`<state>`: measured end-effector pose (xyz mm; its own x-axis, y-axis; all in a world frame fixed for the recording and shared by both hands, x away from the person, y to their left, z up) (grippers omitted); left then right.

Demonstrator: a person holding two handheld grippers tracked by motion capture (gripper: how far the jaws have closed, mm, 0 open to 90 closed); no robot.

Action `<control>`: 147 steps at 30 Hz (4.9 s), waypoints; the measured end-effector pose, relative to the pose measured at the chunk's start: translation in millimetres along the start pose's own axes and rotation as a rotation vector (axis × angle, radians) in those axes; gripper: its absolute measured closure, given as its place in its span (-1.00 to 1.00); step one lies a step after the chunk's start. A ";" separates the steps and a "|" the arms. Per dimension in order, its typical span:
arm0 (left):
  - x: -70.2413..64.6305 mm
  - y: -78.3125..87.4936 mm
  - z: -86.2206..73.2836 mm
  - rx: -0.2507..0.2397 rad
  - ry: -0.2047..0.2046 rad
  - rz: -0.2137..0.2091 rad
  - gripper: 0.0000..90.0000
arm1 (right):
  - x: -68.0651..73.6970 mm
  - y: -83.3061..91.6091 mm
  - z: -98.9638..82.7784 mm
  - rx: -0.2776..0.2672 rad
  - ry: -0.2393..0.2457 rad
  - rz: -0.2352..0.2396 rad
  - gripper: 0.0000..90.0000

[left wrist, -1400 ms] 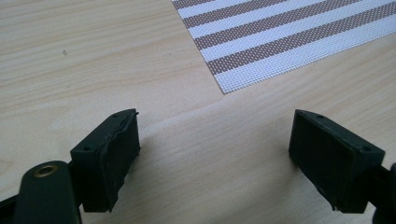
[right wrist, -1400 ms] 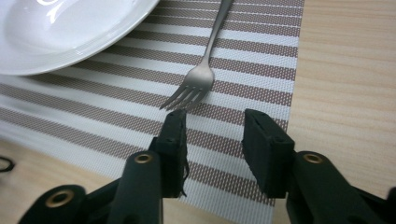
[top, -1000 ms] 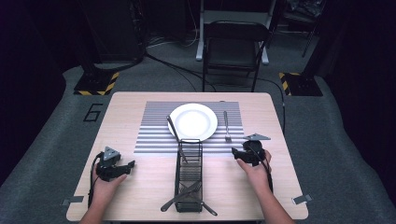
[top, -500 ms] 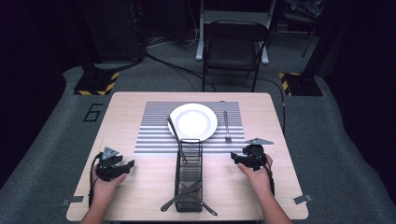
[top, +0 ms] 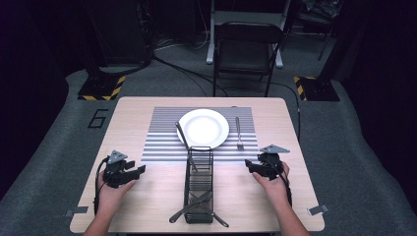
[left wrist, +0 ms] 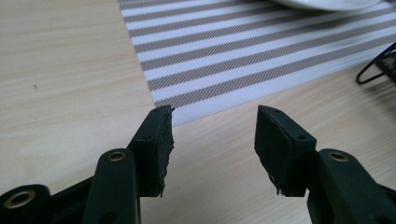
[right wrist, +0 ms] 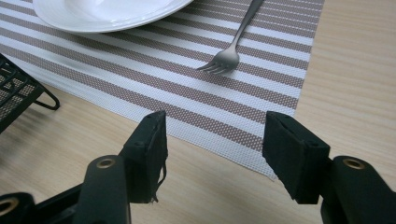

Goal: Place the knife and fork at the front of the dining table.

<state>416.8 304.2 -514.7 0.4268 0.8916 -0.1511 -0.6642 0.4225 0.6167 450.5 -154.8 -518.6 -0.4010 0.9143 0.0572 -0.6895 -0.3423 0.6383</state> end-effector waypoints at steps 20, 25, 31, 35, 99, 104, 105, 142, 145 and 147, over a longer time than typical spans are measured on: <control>-50.9 27.6 67.7 -0.075 -0.056 -0.090 0.14 | -6.2 4.3 0.7 -0.019 -0.010 -0.015 -0.10; -65.8 32.1 80.7 -0.086 -0.105 -0.091 0.16 | -4.0 4.6 1.3 -0.023 0.002 -0.019 -0.09; -80.9 30.7 91.3 -0.091 -0.134 -0.113 0.18 | -4.1 5.1 1.3 -0.026 0.001 -0.020 -0.09; -89.7 26.6 96.0 -0.078 -0.150 -0.127 0.21 | -3.8 5.0 1.0 -0.025 -0.001 -0.021 -0.09; -144.5 -23.2 101.7 -0.057 -0.194 -0.233 0.78 | -9.7 2.0 -2.0 -0.026 -0.044 0.001 -0.08; -151.4 -22.4 101.0 -0.062 -0.212 -0.248 0.80 | -9.8 1.6 -2.2 -0.024 -0.043 0.000 -0.08; -152.6 -22.5 101.0 -0.064 -0.215 -0.248 0.80 | -9.7 1.5 -2.2 -0.023 -0.044 0.000 -0.08; -168.6 -21.3 110.1 -0.043 -0.260 -0.249 0.82 | -14.2 4.6 -0.6 -0.052 -0.076 -0.004 -0.02; -168.0 -19.0 112.4 -0.048 -0.254 -0.249 0.82 | -13.8 4.2 -0.8 -0.049 -0.073 -0.004 -0.02; -167.9 -17.3 114.1 -0.052 -0.248 -0.252 0.82 | -13.8 4.0 -1.0 -0.047 -0.067 -0.001 -0.02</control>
<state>426.6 128.6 -411.7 0.7132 0.6942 -0.0972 -0.5467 0.6376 0.5427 452.7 -169.0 -517.7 -0.3600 0.9267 0.1083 -0.7183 -0.3493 0.6017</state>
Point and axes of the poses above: each handheld gripper's, and its own axes: y roughly backward along the jaws, z roughly out of its top, x roughly to its left, the point moved 5 cm from there along -y, roughly forward along the jaws, and after that the axes turned 2 degrees about -z, right-handed, at the moved point
